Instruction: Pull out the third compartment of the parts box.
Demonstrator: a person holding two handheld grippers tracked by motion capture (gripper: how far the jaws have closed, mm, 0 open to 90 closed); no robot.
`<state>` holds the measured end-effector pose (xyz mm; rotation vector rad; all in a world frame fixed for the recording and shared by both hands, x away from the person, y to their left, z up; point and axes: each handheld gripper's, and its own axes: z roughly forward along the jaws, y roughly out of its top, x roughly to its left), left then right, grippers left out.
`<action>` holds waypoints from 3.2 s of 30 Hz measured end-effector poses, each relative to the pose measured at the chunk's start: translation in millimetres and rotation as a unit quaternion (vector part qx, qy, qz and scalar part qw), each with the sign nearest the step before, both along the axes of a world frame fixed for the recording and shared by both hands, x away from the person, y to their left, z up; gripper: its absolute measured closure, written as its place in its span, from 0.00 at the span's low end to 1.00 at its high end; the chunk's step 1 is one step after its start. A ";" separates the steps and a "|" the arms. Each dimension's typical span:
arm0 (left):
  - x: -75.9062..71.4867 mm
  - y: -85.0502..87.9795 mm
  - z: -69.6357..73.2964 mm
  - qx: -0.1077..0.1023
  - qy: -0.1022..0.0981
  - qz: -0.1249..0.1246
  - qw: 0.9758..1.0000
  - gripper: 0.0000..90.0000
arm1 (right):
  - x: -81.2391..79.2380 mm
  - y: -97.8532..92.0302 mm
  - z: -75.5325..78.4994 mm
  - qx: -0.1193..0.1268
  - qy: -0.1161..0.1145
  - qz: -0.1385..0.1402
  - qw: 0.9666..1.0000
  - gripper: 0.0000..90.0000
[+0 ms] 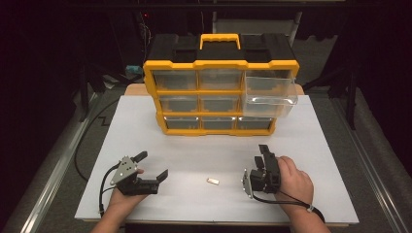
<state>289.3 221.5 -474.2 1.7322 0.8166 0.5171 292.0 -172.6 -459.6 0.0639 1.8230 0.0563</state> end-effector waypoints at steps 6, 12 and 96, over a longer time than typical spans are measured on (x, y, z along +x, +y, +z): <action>-0.2 -0.1 0.3 -0.001 -0.001 0.000 1.000 0.00 | -3.6 -4.7 -16.5 -0.006 0.015 -0.004 1.000 0.47; -0.1 -0.1 0.7 -0.003 -0.002 -0.002 1.000 0.00 | -7.4 -14.3 -16.2 0.005 0.032 -0.011 0.999 0.45; 0.1 2.5 3.5 -0.005 0.033 0.014 0.999 0.00 | -5.6 -59.2 0.7 0.546 0.199 -0.048 0.813 0.00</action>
